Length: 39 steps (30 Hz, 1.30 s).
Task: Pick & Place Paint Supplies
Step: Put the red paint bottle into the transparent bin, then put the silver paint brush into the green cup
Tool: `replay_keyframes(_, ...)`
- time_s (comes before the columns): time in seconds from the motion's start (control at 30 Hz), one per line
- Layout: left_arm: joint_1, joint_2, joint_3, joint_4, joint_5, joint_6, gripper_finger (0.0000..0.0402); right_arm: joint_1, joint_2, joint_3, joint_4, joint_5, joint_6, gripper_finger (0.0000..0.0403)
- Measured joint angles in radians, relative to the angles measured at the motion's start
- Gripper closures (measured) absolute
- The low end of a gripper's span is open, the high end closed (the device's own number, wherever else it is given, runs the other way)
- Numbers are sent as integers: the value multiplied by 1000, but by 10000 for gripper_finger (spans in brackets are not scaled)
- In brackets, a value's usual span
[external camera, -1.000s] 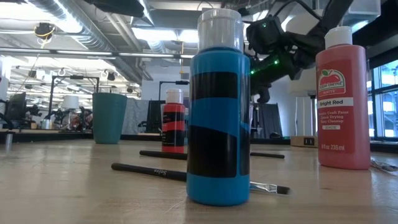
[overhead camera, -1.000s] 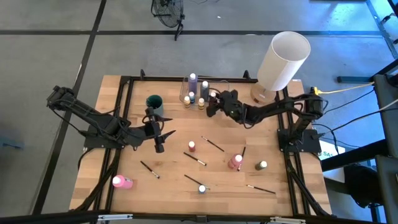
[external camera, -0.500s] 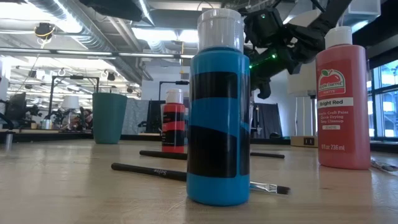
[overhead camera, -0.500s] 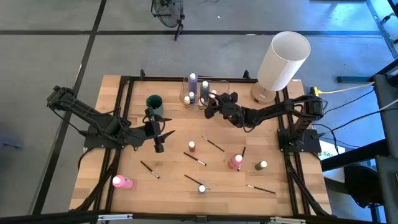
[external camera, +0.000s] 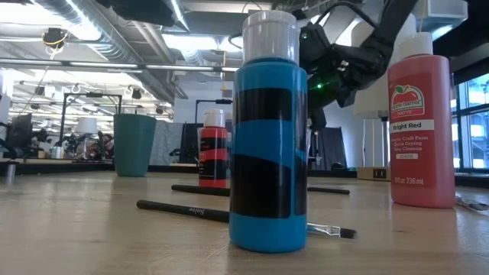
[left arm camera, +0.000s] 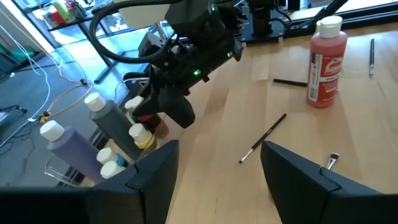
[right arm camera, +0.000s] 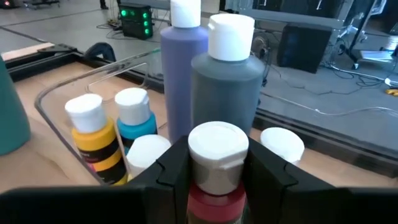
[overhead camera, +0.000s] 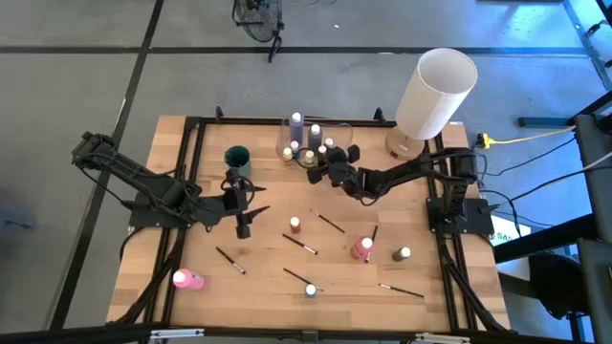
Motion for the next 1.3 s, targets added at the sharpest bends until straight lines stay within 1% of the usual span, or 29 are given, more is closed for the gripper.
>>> replay_keyframes(0.33,0,0,0,-24,0,-24,178,0,1,0,-19,0,25,289)
replay_keyframes(0.6,0,0,0,-24,19,-27,178,-7,7,-2,-43,-39,84,289)
replay_keyframes(0.93,0,0,-8,-25,24,-34,178,-7,5,-1,-53,-33,99,288)
replay_keyframes(1.13,0,0,-8,-25,24,-34,178,-8,4,-1,-56,-29,110,234)
replay_keyframes(1.3,0,0,-8,-25,23,-34,178,-8,4,-1,-56,-35,108,226)
